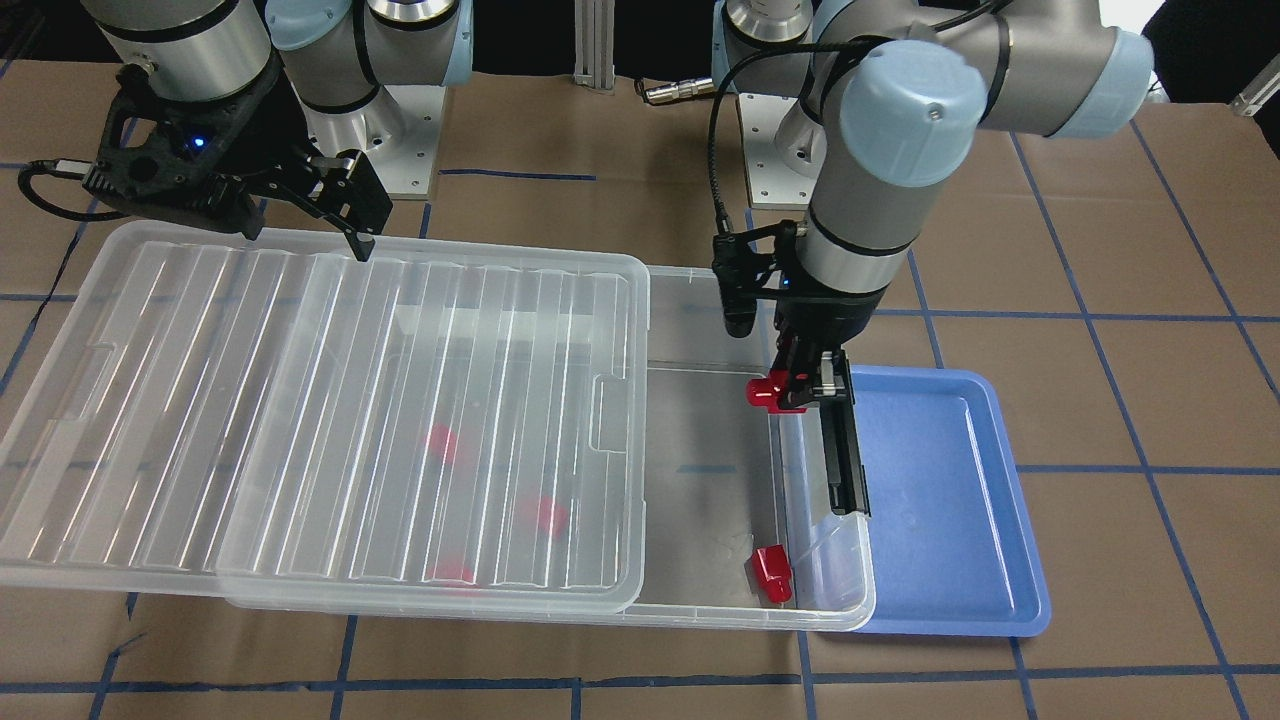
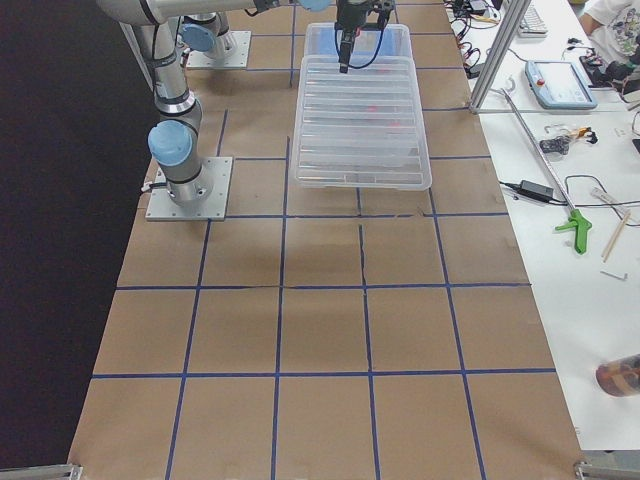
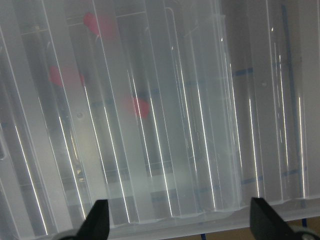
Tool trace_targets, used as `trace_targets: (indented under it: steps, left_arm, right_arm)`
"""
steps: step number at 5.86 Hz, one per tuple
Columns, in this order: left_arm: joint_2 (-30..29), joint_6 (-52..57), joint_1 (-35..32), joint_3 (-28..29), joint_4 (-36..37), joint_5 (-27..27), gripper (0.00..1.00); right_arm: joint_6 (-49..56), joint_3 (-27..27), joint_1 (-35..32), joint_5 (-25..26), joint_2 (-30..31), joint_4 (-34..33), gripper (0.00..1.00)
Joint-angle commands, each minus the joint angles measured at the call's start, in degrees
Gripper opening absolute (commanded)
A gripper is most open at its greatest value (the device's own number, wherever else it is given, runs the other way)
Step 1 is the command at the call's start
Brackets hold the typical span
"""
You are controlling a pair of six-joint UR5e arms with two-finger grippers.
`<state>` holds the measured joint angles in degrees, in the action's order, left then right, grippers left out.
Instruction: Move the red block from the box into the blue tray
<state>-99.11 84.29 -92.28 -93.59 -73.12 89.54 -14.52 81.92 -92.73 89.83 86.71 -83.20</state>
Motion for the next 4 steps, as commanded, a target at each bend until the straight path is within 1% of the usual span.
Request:
trace_targets:
  steps: [1, 2, 3, 4]
  left_arm:
    - [0.85, 11.16, 7.7, 0.34, -0.89, 0.63, 0.05]
    - [-0.11, 16.46, 12.95, 0.26, -0.8, -0.06, 0.05]
    - [-1.25, 21.3, 15.09, -0.62, -0.19, -0.06, 0.05]
    - [-2.91, 23.61, 16.25, -4.28, 2.25, -0.06, 0.06]
  right_arm:
    - [0.11, 0.0, 0.0, -0.1, 0.04, 0.06, 1.0]
    - [0.11, 0.09, 0.0, -0.1, 0.04, 0.06, 1.0]
    - [0.11, 0.09, 0.09, -0.01, -0.05, 0.06, 1.0]
    - [0.11, 0.35, 0.09, -0.01, 0.03, -0.03, 1.0]
